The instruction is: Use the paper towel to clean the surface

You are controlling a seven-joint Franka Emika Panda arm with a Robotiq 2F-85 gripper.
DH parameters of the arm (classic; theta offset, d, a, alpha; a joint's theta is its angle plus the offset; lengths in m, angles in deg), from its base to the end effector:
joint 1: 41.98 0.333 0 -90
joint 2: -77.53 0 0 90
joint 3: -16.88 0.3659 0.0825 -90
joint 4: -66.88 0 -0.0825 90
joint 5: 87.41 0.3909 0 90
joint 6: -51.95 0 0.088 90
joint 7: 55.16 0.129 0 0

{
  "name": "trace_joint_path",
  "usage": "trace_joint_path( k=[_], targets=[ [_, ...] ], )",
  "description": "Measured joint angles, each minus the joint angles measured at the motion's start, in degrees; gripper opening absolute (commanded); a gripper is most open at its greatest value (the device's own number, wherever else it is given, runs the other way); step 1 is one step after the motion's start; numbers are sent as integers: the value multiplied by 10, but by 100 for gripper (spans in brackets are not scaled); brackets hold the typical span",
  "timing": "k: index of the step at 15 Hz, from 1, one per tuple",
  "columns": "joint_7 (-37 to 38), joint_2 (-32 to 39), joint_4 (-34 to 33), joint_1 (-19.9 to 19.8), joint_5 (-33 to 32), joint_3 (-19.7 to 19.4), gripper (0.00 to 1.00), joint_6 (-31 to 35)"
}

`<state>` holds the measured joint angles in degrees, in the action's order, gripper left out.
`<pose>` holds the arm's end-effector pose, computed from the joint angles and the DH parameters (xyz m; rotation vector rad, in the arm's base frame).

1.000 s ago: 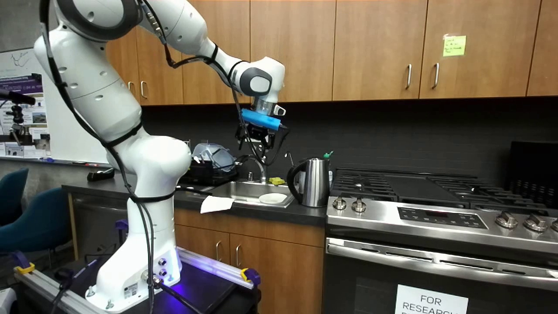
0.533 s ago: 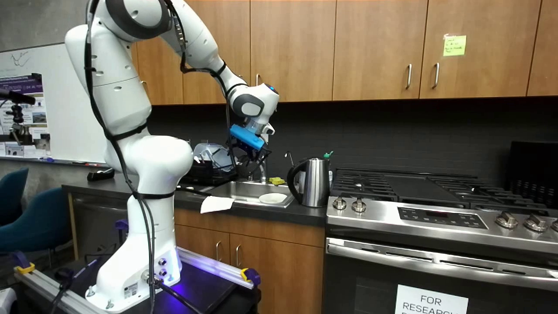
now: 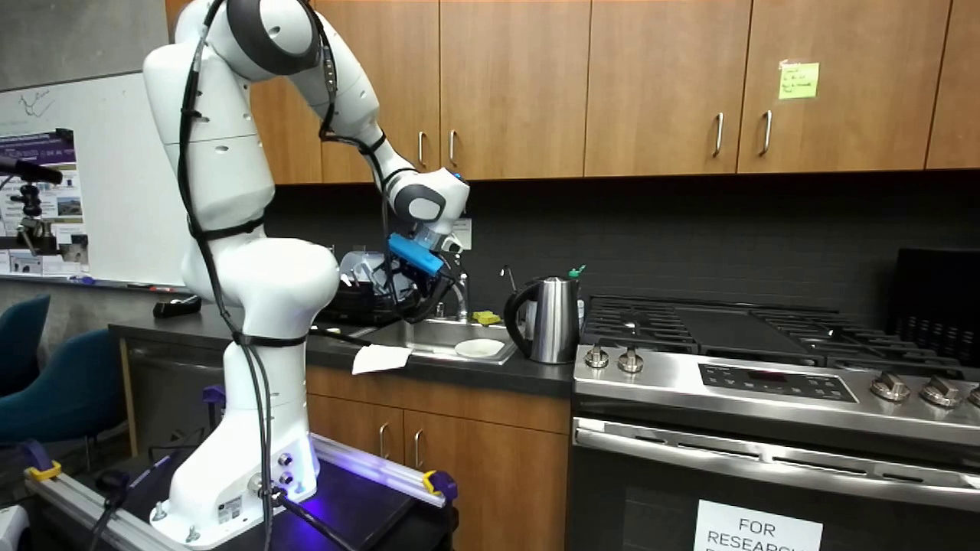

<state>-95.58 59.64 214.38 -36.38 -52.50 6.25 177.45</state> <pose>0.4058 -0.0045 0.3930 -2.5901 -0.3198 -0.1690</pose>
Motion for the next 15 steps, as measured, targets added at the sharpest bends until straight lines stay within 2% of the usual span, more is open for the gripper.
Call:
trace_joint_path(
  k=[10, 13, 15],
  targets=[
    [81, 84, -2, 1, -5, 68, 100, 38],
    [139, 111, -8, 1, -47, 96, 100, 56],
    [201, 124, -13, 2, -96, 116, 100, 72]
  ],
)
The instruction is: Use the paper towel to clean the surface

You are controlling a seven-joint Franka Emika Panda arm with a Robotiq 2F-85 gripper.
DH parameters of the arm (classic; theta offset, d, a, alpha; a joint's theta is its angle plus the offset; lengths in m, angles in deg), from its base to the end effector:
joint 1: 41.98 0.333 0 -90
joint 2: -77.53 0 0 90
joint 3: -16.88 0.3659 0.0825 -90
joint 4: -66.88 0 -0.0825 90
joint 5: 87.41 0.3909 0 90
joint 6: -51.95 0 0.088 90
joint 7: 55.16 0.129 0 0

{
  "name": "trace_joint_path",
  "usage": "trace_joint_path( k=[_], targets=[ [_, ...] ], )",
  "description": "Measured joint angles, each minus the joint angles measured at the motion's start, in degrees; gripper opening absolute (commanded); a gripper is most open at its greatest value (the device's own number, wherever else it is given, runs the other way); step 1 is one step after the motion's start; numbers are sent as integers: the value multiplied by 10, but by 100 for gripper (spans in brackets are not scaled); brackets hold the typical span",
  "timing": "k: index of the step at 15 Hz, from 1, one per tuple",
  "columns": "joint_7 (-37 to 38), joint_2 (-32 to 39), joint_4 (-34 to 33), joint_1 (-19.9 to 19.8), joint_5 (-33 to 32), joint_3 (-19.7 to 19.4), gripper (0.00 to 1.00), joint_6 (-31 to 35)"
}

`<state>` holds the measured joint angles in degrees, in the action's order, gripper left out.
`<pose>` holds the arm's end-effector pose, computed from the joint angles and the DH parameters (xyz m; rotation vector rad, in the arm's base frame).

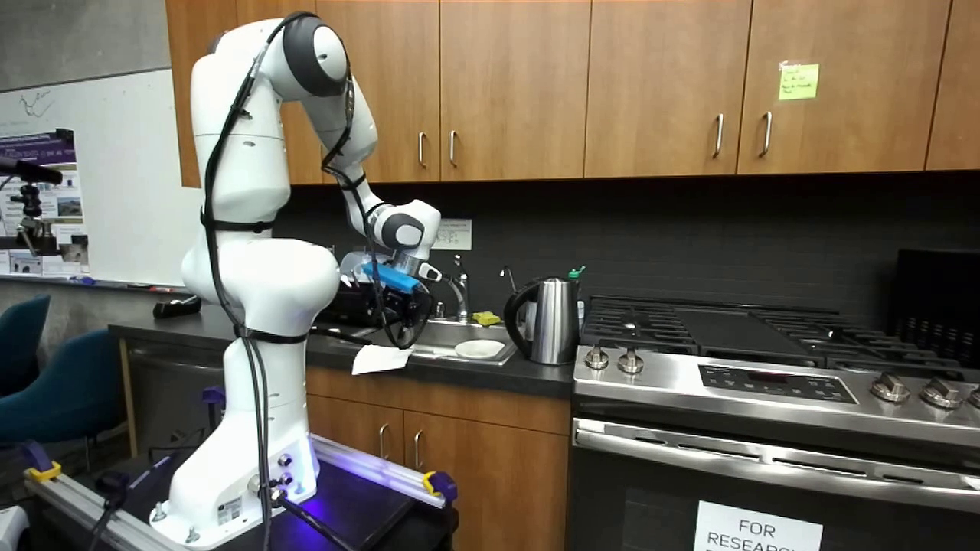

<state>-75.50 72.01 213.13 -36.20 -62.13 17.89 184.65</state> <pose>0.4252 0.0657 0.3168 -2.8164 -0.2101 0.1435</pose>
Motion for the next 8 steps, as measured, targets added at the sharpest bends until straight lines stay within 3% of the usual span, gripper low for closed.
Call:
trace_joint_path(
  k=[4, 8],
  targets=[
    [142, 14, -11, 4, -118, 37, 100, 14],
    [193, 26, -26, 11, -160, 56, 100, 14]
  ],
)
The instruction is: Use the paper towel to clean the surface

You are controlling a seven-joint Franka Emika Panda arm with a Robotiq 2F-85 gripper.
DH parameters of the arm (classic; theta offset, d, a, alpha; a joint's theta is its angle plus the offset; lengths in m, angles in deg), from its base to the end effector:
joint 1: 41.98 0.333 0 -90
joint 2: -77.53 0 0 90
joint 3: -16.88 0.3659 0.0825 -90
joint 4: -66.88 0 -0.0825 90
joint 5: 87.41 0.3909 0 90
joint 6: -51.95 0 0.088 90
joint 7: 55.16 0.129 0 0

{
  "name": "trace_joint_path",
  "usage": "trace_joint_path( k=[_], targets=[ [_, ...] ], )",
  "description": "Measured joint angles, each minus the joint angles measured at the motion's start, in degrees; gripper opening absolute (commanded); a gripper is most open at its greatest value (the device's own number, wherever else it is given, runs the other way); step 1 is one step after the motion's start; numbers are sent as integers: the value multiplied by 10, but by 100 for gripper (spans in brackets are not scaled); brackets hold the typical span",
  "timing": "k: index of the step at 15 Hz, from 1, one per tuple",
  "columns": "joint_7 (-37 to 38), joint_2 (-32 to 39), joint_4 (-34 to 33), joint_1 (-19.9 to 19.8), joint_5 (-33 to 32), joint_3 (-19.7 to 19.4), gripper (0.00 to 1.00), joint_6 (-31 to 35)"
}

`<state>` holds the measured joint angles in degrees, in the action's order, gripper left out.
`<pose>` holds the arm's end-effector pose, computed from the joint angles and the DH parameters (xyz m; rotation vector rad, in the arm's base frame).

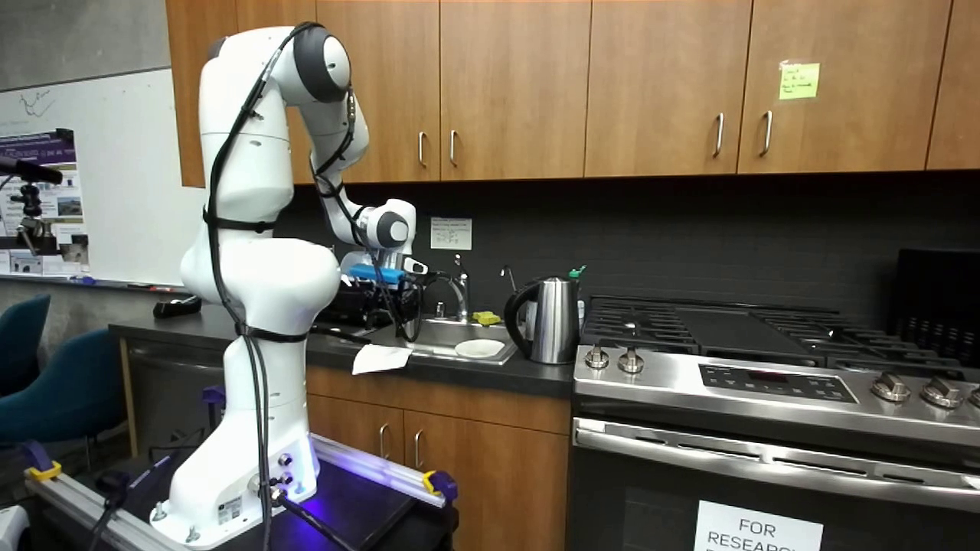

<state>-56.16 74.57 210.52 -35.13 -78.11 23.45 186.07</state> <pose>0.4346 0.1087 0.3144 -3.0381 -0.1999 0.1902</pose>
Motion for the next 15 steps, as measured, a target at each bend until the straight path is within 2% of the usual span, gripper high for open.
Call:
trace_joint_path(
  k=[7, 15],
  targets=[
    [6, 11, -3, 1, -11, 6, 100, 30],
    [28, 29, 10, -7, -92, -2, 100, 90]
  ],
)
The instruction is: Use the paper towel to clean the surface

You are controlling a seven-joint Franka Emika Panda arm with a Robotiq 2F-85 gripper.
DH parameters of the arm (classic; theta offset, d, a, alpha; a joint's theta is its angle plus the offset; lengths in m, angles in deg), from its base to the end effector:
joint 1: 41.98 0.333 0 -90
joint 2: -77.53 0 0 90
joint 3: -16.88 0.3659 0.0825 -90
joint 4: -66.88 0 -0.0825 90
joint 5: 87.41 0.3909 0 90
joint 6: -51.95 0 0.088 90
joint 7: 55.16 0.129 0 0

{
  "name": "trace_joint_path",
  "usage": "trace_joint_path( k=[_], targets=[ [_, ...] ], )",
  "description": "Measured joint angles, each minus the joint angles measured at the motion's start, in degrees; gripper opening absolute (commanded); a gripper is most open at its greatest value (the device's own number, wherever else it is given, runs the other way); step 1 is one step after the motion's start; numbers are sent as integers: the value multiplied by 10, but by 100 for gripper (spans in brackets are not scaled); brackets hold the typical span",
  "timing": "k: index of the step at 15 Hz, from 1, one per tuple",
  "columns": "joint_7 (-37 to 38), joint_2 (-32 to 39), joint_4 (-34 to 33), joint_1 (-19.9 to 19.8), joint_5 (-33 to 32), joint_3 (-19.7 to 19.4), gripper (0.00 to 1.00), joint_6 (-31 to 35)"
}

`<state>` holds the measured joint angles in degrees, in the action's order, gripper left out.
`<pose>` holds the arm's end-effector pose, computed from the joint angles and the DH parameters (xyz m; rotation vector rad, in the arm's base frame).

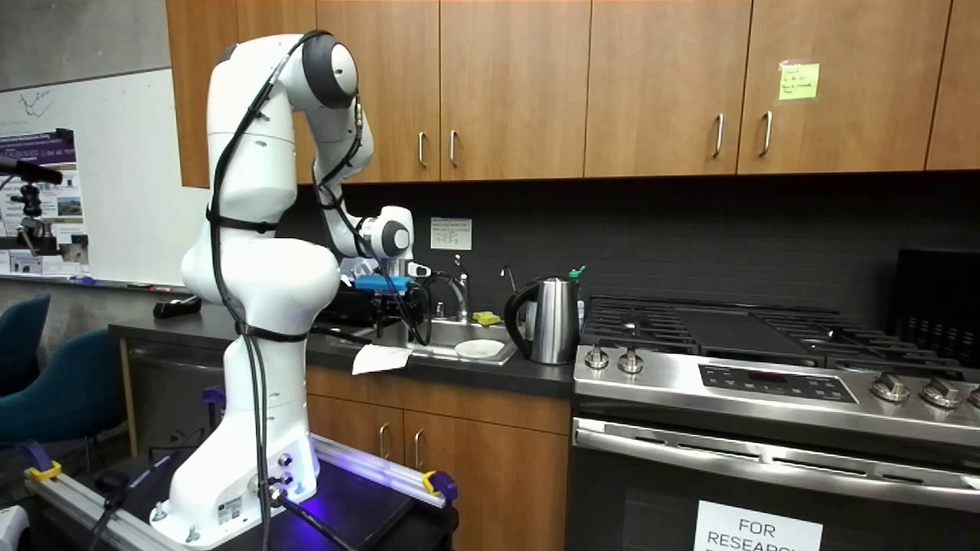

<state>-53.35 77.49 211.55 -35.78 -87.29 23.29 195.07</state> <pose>0.4493 0.1005 0.2967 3.1255 0.2928 -0.0413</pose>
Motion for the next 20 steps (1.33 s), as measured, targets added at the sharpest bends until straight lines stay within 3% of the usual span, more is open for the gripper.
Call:
trace_joint_path(
  k=[8, 20],
  targets=[
    [4, 42, -7, 14, -3, 9, 100, 41],
    [17, 82, -12, 22, 0, 12, 100, 48]
  ],
)
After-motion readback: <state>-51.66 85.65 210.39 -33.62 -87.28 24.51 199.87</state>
